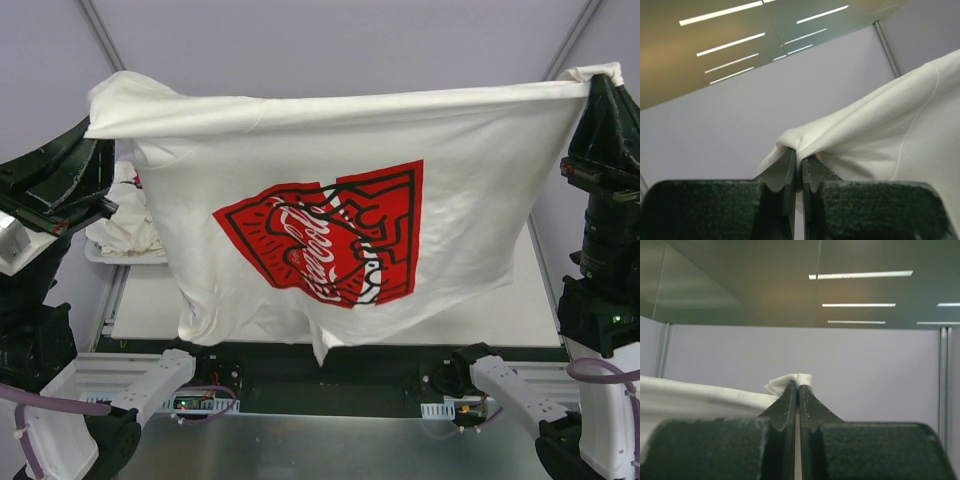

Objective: Fold and stack the t-shirts

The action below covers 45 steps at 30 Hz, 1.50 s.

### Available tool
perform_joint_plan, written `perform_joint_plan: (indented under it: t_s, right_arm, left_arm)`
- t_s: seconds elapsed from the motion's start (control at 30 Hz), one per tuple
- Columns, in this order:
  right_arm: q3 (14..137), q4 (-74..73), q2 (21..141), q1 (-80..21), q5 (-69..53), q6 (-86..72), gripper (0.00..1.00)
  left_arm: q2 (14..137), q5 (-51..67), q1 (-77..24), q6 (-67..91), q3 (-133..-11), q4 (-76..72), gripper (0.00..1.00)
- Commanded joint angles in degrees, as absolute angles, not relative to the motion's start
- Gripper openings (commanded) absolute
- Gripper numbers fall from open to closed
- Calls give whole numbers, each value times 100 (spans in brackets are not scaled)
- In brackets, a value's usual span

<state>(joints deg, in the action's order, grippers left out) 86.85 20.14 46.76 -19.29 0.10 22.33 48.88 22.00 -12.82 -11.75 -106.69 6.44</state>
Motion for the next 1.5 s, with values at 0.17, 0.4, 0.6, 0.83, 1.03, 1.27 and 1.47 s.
perform_joint_plan:
  t_s: [0.17,0.4,0.6,0.83,1.03,1.27,1.47]
  right_arm:
    - [9659,3419,5063,-1846,-255,3102,1]
    - [9791,3480,4835,-1846,-474,3147,1]
    - [9449,3726,4589,-1837,-475,3181,1]
    - [9097,3937,4711,-1837,-352,3515,1]
    - [8745,4183,5439,-1837,139,3796,1]
    - [9727,4386,7881,-1583,554,4087,1]
    - [10854,4316,9377,-1179,448,3411,1]
  left_arm:
    - [4869,2276,-1266,-1775,-11328,-1177,0]
    - [4632,2434,-1239,-1740,-11645,-1292,0]
    - [4527,2470,-1230,-1600,-11357,-1511,0]
    - [4631,2417,-1230,-1556,-10776,-1959,0]
    - [5474,1716,-1230,-1897,-9994,-2478,0]
    - [8012,1029,-1169,-2180,-10868,-2971,0]
    - [9123,1282,-906,-1794,-11548,-3313,0]
